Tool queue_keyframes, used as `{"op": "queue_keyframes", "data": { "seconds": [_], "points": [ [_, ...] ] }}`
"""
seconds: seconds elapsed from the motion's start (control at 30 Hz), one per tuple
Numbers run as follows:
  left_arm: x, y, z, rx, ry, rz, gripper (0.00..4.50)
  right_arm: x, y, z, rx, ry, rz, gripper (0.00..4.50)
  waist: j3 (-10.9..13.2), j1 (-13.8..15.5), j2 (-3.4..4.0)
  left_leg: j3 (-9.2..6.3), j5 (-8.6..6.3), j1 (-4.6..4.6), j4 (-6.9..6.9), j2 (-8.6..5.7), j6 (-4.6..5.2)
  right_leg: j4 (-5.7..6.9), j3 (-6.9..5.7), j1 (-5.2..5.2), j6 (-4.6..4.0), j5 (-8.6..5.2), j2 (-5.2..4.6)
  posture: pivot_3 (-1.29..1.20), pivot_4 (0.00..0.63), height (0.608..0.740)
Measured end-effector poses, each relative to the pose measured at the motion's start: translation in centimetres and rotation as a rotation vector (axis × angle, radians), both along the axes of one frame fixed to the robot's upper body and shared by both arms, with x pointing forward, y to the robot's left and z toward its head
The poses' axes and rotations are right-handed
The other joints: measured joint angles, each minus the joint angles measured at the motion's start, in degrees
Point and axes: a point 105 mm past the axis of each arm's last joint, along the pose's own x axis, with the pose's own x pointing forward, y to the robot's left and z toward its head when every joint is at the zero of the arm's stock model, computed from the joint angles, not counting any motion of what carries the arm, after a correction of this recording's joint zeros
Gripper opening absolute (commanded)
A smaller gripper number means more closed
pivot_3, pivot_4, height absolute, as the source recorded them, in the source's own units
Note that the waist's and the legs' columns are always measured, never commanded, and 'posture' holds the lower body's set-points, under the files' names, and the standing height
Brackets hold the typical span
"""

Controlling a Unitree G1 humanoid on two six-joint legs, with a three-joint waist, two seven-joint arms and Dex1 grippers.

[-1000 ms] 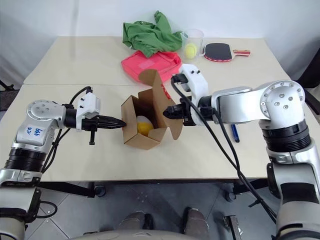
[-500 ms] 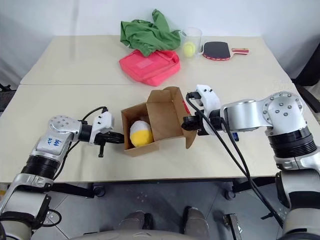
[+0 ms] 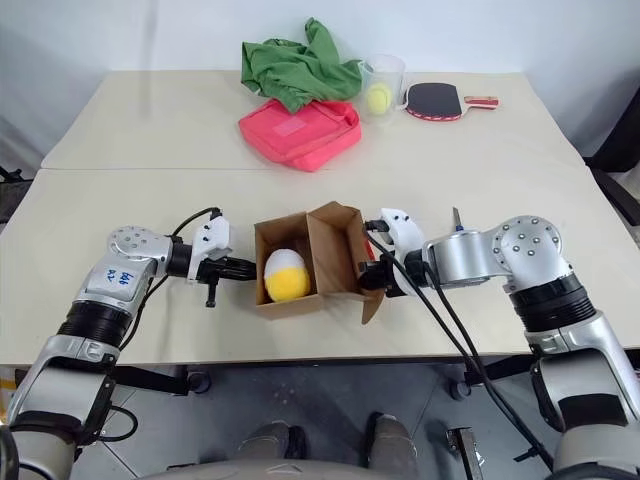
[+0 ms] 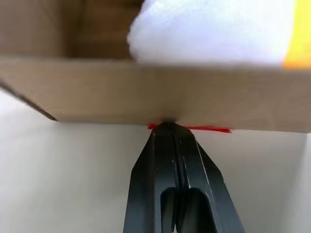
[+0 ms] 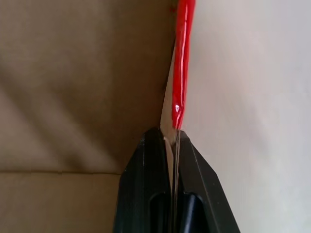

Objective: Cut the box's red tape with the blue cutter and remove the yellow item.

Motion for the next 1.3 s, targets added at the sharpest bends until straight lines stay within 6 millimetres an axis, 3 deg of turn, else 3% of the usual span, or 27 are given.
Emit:
{"op": "queue_keyframes", "data": {
  "seconds": [0.13, 0.23, 0.33, 0.6, 0.93, 1.17, 1.3],
  "points": [
    [0.0, 0.0, 0.5, 0.008, 0.002, -0.019, 0.0, 0.2, -0.4, -0.1, -0.035, -0.051, 0.021, 0.06, 0.0, 0.06, 0.0, 0.01, 0.0, 0.0, 0.03, 0.0, 0.0, 0.01, 0.01, 0.0, 0.0, 0.0, 0.0, 0.0, 0.15, 0.74],
    [0.0, 0.2, 0.8, 0.013, 0.006, -0.027, 0.0, 0.6, -0.8, 0.0, -0.056, -0.085, 0.024, 0.68, 0.0, 0.11, 0.0, 0.01, 0.0, 0.0, 0.04, 0.0, 0.0, 0.01, 0.03, 0.01, 0.0, 0.0, 0.0, 0.0, 0.15, 0.74],
    [0.0, 0.3, 0.6, 0.012, 0.018, -0.025, 0.0, 0.6, -0.7, 0.1, -0.07, -0.109, 0.052, 1.71, 0.0, 0.0, 0.0, 0.01, 0.0, 0.0, 0.02, -0.01, 0.0, 0.02, 0.02, -0.02, 0.0, 0.0, 0.01, 0.0, 0.15, 0.74],
    [-0.1, 0.1, 0.5, 0.011, 0.027, -0.039, 0.0, 0.4, -0.1, 2.5, -0.025, -0.245, 0.14, 4.4, 0.0, 0.08, 0.0, 0.02, 0.0, -0.01, 0.02, -0.05, 0.0, 0.02, 0.02, -0.02, 0.0, 0.0, 0.01, 0.0, 0.15, 0.74],
    [-0.3, 0.2, 0.4, 0.015, 0.036, -0.049, 0.0, 0.4, -1.6, 5.0, 0.055, -0.395, 0.186, 4.46, 0.0, 0.06, 0.0, 0.03, 0.0, 0.0, 0.02, -0.07, -0.01, 0.01, 0.02, -0.02, 0.01, 0.0, 0.04, 0.0, 0.15, 0.74],
    [-0.4, 0.7, 0.4, 0.022, 0.037, -0.039, 0.0, 0.7, -3.6, 5.6, 0.079, -0.47, 0.218, 4.46, 0.0, 0.09, -0.01, 0.04, 0.0, 0.0, 0.04, -0.09, -0.01, 0.01, 0.03, -0.02, 0.02, 0.01, 0.04, 0.0, 0.15, 0.74],
    [-0.4, 0.7, 0.4, 0.022, 0.036, -0.04, 0.0, 1.3, -4.9, 4.9, 0.057, -0.468, 0.187, 4.46, 0.01, 0.12, -0.01, 0.05, 0.0, 0.0, 0.03, -0.1, -0.01, 0.02, 0.03, -0.02, 0.02, 0.01, 0.04, 0.0, 0.15, 0.74]
  ]
}}
